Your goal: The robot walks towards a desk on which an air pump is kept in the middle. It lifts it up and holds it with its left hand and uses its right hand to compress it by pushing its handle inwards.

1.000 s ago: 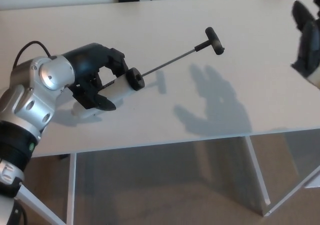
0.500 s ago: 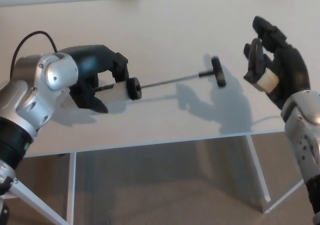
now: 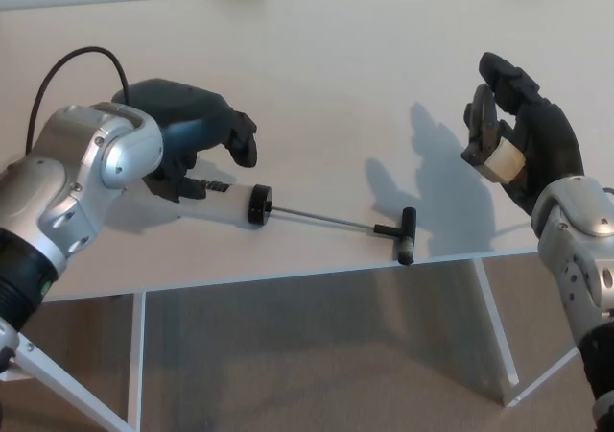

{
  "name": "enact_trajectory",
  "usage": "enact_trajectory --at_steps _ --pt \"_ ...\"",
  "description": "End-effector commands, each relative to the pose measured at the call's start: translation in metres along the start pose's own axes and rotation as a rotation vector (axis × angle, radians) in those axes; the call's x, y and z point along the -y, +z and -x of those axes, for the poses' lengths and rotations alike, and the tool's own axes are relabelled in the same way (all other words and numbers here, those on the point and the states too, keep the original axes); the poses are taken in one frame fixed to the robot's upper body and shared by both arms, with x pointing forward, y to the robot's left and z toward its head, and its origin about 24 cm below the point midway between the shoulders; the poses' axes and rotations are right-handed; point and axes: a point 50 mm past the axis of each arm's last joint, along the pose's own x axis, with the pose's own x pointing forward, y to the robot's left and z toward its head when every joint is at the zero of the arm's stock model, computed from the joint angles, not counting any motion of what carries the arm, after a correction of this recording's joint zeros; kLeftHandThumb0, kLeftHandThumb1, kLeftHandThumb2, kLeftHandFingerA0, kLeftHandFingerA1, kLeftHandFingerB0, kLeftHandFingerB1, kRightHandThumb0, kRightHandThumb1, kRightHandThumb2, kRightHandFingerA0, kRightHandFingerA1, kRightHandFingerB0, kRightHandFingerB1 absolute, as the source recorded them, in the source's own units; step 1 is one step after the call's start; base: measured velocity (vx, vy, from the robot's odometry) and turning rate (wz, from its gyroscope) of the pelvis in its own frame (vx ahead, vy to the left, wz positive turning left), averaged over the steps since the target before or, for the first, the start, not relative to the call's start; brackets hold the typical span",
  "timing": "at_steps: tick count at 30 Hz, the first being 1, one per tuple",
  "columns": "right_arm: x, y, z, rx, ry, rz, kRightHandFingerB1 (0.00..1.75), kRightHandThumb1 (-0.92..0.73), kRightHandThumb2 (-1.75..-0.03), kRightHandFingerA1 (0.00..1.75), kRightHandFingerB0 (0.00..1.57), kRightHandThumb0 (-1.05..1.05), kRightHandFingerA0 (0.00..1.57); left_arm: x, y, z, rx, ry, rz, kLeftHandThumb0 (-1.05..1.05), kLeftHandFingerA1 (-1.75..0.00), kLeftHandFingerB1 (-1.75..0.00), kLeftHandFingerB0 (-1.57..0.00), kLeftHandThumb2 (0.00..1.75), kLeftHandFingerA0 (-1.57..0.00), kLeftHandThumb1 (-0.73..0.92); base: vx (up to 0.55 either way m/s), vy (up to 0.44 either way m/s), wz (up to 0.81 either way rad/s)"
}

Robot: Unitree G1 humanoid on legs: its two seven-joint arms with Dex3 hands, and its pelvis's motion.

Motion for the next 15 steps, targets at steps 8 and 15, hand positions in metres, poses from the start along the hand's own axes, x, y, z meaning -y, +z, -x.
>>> enact_trajectory --at_steps 8,15 --pt "0.0008 0.0013 -0.0006 0.015 0.000 -0.012 0.10 -0.77 -1.12 0.14 0.00 -0.87 0.00 -0.0014 -0.0026 0.0010 0.007 0.024 -0.052 -0.13 -0.56 -0.46 -0.60 0.59 -0.71 0.66 0.00 0.000 0.00" --pt "0.0020 -0.0010 0.0016 0.014 -0.002 -0.009 0.08 -0.79 -1.12 0.13 0.00 -0.90 0.00 -0.0005 -0.0025 0.0012 0.000 0.018 -0.043 -0.13 -0.97 -0.56 -0.68 0.59 -0.71 0.67 0.00 0.000 0.00"
